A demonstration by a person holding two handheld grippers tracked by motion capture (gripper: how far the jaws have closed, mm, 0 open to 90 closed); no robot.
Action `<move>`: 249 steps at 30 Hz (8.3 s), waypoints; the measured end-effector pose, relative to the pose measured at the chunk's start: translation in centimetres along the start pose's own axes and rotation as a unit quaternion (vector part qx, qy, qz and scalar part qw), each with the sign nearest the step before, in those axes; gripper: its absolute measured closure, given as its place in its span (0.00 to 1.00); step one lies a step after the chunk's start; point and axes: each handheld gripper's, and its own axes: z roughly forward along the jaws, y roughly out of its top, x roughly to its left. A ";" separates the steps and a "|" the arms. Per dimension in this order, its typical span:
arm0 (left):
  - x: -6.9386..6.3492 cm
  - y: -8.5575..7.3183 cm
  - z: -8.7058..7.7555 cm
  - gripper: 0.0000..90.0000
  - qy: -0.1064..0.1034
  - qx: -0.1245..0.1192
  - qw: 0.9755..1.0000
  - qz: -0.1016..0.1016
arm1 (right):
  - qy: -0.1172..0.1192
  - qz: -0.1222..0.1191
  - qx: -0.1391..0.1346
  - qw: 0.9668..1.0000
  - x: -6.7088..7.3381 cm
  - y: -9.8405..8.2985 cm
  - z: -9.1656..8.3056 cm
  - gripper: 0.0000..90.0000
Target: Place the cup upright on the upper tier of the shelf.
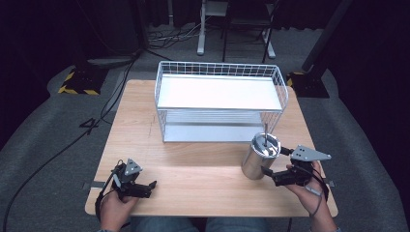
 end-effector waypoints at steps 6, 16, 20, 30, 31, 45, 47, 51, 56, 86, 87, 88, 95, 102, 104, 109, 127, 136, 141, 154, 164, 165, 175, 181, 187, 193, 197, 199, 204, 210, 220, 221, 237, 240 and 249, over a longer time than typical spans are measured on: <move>0.0 -0.1 -0.1 0.01 -0.001 0.004 1.000 0.001 | 0.007 0.011 -0.006 1.000 -0.2 -0.1 1.2 0.00; 0.0 -0.1 -0.1 0.01 -0.001 0.004 1.000 0.000 | 0.004 0.010 -0.025 1.000 -0.2 -0.3 2.6 0.00; 0.0 -0.1 -0.1 0.01 -0.001 0.003 1.000 0.000 | 0.000 0.017 -0.039 0.999 -0.1 -0.4 2.8 0.01; 0.0 -0.1 -0.1 0.01 -0.001 0.004 1.000 0.000 | -0.001 0.008 -0.047 0.999 -0.1 -0.7 3.8 0.01; 0.0 -0.1 -0.1 0.01 -0.002 0.004 1.000 0.000 | 0.003 0.011 -0.051 0.999 -0.2 -0.8 3.9 0.01; 0.0 -0.1 -0.1 0.01 -0.001 0.003 1.000 0.000 | 0.008 0.005 -0.074 0.997 -0.4 -1.1 4.5 0.02; 0.0 -0.1 -0.1 0.01 -0.002 0.004 1.000 0.000 | 0.007 -0.001 -0.072 0.997 -0.3 -1.0 4.4 0.03; 0.0 -0.1 -0.1 0.01 -0.002 0.003 1.000 0.000 | 0.007 -0.003 -0.071 0.997 -0.3 -1.0 4.4 0.03; 0.0 -0.1 -0.1 0.01 -0.001 0.004 1.000 0.000 | 0.009 -0.007 -0.070 0.997 -0.3 -0.9 4.4 0.03; 0.0 0.0 -0.1 0.00 -0.003 0.004 1.000 0.002 | 0.018 -0.019 -0.067 0.997 0.4 4.7 1.9 0.04; 0.0 0.0 -0.1 0.00 -0.003 0.004 1.000 0.002 | 0.018 -0.021 -0.067 0.997 0.4 5.2 1.7 0.04; 0.0 0.0 -0.1 0.00 -0.003 0.003 1.000 0.002 | 0.017 -0.023 -0.067 0.997 0.4 5.4 1.7 0.04; 0.0 0.0 0.0 0.00 -0.004 0.002 1.000 0.003 | 0.012 -0.033 -0.068 0.997 0.3 8.1 0.8 0.04; 0.0 0.1 0.0 0.00 -0.004 0.002 1.000 0.001 | 0.012 -0.030 -0.078 0.996 -0.2 10.6 0.1 0.04; 0.0 0.1 0.0 0.00 -0.004 0.002 1.000 0.001 | 0.011 -0.030 -0.080 0.996 -0.3 11.3 0.0 0.04; 0.0 0.1 0.0 0.00 -0.003 0.003 1.000 0.001 | 0.006 -0.037 -0.077 0.996 -0.8 12.9 -0.2 0.04; 0.0 0.2 0.1 0.00 -0.005 0.002 1.000 0.003 | -0.016 -0.028 -0.086 0.996 -2.3 18.1 -0.3 0.04; 0.0 0.2 0.2 0.00 -0.004 0.001 1.000 0.003 | -0.022 -0.030 -0.100 0.994 -2.7 20.4 -0.2 0.04; 0.0 0.2 0.2 0.00 -0.004 0.002 1.000 0.004 | -0.025 -0.030 -0.104 0.994 -3.0 21.8 0.3 0.04; -0.1 0.3 0.3 0.00 -0.002 0.002 1.000 0.000 | -0.049 -0.012 -0.118 0.992 -4.7 24.3 3.1 0.04; -0.2 0.5 0.4 0.00 0.000 0.003 1.000 -0.002 | -0.053 0.000 -0.126 0.991 -5.2 25.7 5.7 0.04; -0.2 0.5 0.4 0.00 0.000 0.003 1.000 -0.002 | -0.053 -0.001 -0.126 0.991 -5.2 25.9 6.0 0.04; -0.3 0.4 0.4 0.00 0.002 0.002 1.000 -0.005 | -0.049 -0.003 -0.127 0.991 -4.7 26.8 9.0 0.04; -0.2 0.5 0.4 0.00 0.002 0.003 1.000 -0.004 | -0.055 -0.001 -0.124 0.991 -4.5 26.9 10.8 0.04; -0.2 0.5 0.4 0.00 0.002 0.003 1.000 -0.004 | -0.059 -0.003 -0.121 0.991 -4.1 26.8 12.2 0.04; -0.2 0.5 0.4 0.00 0.002 0.003 1.000 -0.003 | -0.049 0.003 -0.119 0.992 -4.1 26.1 13.4 0.04; -0.2 0.5 0.4 0.00 0.002 0.003 1.000 -0.004 | -0.048 0.003 -0.115 0.992 -4.0 25.6 13.9 0.04; -0.3 0.5 0.4 0.00 0.001 0.003 1.000 -0.005 | -0.047 0.008 -0.118 0.992 -4.1 25.5 13.9 0.04; -0.3 0.5 0.4 0.00 0.002 0.001 1.000 -0.005 | -0.046 0.007 -0.117 0.992 -4.1 25.5 13.9 0.04; -0.3 0.5 0.4 0.00 0.002 0.001 1.000 -0.005 | -0.045 0.009 -0.112 0.993 -4.2 25.6 13.9 0.03; -0.3 0.5 0.4 0.00 0.002 0.001 1.000 -0.006 | -0.046 0.013 -0.099 0.994 -4.0 25.6 13.8 0.00; -0.3 0.5 0.4 0.00 0.002 0.001 1.000 -0.006 | -0.048 0.014 -0.093 0.994 -4.0 25.6 13.8 0.00; -0.3 0.5 0.4 0.00 0.002 0.002 1.000 -0.005 | -0.043 0.002 -0.109 0.993 -3.9 25.6 12.2 0.00; -0.3 0.5 0.4 0.00 0.002 0.002 1.000 -0.004 | -0.043 0.002 -0.108 0.993 -3.8 25.4 11.5 0.00; -0.3 0.5 0.4 0.00 0.002 0.002 1.000 -0.005 | -0.034 0.001 -0.109 0.993 -4.3 24.9 8.6 0.00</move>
